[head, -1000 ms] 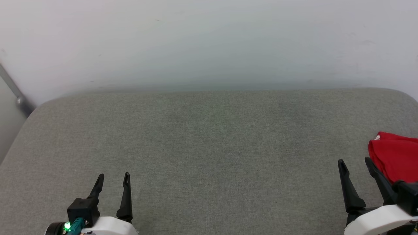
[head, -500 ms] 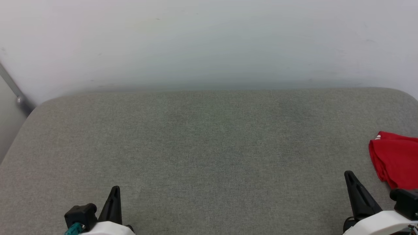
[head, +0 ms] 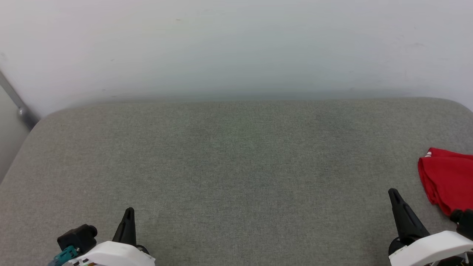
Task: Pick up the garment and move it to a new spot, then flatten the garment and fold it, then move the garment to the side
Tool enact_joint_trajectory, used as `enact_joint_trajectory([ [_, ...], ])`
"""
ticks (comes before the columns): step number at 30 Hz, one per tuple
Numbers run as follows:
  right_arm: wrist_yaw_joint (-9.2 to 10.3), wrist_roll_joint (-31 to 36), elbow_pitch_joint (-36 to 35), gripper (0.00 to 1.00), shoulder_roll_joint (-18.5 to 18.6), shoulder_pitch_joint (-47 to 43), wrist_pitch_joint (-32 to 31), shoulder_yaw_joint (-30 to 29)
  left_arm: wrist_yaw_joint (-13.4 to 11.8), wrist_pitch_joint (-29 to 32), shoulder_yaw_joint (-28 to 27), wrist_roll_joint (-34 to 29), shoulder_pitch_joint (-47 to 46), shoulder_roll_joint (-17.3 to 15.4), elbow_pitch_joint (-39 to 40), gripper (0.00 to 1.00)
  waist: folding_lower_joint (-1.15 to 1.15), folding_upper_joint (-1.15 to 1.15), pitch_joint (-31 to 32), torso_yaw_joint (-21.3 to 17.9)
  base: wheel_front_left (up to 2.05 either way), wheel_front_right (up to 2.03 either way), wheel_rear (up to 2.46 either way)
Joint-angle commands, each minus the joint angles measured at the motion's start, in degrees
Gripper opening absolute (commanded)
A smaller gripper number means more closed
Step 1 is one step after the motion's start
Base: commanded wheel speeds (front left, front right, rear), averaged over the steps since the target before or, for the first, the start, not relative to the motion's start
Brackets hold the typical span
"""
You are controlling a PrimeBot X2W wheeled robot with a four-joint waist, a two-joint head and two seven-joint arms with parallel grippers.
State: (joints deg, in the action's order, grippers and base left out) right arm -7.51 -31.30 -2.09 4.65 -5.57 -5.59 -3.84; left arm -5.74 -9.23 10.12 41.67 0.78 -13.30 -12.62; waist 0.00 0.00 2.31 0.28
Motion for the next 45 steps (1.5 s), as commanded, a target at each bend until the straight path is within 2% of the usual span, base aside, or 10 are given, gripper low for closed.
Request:
enact_joint_trajectory([
  [1,0.01,-2.45,-0.13,0.00,-0.10,1.87,0.10,-0.29,0.55,0.43,-1.09,1.88,-1.70,0.19,0.54,0.00,0.00,0.00,-0.03,0.00,0.00,0.00,0.00],
  [21,0.01,-18.78,4.38,0.00,-0.56,4.75,-0.22,-0.98,4.13,4.64,-5.37,15.53,-3.39,2.95,0.12,0.00,0.00,0.00,-0.51,-0.06,0.00,0.00,0.00],
  [45,0.02,-34.40,8.73,0.00,-1.02,7.68,-0.47,-1.68,7.56,8.72,-9.60,28.59,-4.89,5.70,-0.43,0.00,0.00,0.00,-1.08,-0.12,0.00,0.00,0.00],
])
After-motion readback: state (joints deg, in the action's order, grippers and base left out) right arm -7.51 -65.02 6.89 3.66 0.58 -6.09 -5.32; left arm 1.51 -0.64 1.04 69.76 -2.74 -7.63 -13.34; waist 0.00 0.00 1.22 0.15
